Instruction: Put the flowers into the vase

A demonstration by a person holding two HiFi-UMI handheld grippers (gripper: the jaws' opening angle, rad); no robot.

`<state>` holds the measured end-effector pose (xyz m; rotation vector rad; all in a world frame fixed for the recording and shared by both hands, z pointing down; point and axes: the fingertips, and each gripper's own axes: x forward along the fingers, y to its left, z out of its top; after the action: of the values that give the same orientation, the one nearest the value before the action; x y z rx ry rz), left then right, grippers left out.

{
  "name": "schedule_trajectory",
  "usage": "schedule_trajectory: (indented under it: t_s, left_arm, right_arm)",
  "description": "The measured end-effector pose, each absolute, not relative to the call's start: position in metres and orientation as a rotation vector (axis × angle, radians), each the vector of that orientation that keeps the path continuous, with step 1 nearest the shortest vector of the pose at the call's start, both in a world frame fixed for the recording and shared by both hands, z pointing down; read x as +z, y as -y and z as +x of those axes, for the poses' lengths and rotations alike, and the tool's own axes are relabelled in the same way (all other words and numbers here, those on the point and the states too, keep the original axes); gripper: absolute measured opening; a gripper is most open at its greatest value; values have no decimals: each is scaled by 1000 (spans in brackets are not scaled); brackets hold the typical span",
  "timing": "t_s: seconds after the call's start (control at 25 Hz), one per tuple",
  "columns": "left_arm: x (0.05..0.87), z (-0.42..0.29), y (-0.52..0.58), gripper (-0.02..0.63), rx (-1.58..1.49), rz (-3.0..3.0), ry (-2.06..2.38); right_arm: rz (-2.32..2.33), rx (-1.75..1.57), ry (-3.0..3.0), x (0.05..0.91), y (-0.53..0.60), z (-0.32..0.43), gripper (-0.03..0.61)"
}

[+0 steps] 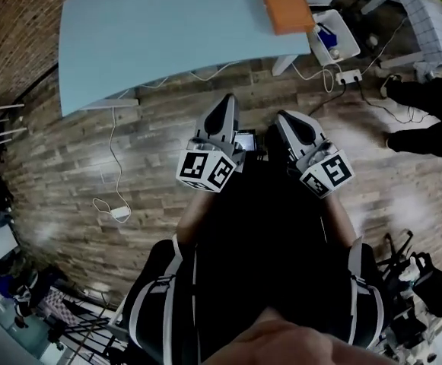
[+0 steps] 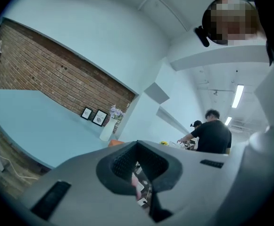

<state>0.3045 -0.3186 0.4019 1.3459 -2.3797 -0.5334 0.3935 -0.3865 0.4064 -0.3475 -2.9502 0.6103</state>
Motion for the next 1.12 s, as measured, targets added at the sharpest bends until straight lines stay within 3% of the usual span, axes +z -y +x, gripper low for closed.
schedule_trajectory:
  t_s: [0.56, 1.12]
  left_arm:
    - [403, 409, 249, 29, -451, 1300, 2431]
    - [393, 424, 272, 29, -433, 1340, 2428]
  right_arm:
    - [-363, 428, 2917, 410, 332, 475, 17]
    - [-450, 422, 2953, 400, 344, 486, 17]
